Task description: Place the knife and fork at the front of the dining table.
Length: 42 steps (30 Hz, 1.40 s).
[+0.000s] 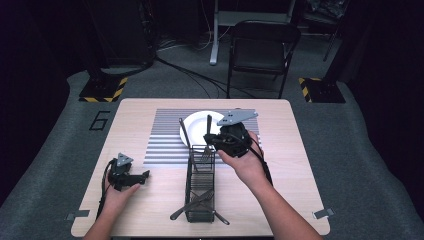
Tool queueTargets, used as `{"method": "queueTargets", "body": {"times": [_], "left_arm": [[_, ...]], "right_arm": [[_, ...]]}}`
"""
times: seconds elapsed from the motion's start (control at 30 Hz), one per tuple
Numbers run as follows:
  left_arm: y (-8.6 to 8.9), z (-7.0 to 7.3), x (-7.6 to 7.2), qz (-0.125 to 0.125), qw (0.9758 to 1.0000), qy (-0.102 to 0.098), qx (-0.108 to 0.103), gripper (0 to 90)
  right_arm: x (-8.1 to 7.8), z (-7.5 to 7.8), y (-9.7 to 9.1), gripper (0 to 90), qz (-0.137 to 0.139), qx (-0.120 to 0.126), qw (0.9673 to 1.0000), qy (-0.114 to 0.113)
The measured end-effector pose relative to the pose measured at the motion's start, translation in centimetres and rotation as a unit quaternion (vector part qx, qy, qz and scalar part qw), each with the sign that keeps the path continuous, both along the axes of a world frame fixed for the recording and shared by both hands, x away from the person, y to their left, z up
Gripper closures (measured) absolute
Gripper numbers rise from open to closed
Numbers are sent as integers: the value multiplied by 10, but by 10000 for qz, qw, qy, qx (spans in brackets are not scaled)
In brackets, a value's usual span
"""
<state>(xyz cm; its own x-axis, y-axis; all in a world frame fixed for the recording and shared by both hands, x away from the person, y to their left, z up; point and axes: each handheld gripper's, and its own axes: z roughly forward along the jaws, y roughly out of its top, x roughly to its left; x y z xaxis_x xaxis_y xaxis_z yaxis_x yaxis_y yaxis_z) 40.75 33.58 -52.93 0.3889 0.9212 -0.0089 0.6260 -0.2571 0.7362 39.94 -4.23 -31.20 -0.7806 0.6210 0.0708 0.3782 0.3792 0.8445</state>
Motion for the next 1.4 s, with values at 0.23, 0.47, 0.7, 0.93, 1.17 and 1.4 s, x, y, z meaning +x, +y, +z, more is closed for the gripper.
{"method": "queueTargets", "body": {"times": [0.23,0.47,0.7,0.93,1.17,1.4], "left_arm": [[0,0,0,5,10000,-1,0,109],[0,0,0,1,10000,0,1,109],[0,0,0,2,10000,0,-1,109],[0,0,0,0,10000,1,2,109],[0,0,0,1,10000,1,2,109],[0,0,0,6,10000,0,1,109]], "right_arm": [[3,10,-11,873,-54,37,10000,-3],[7,15,-26,873,-188,28,9998,18],[12,17,-42,873,-383,21,9993,18],[17,16,-55,873,-580,-47,9983,28],[23,10,-66,873,-759,-115,9970,43],[30,-8,-72,874,-937,-175,9954,71]]}}
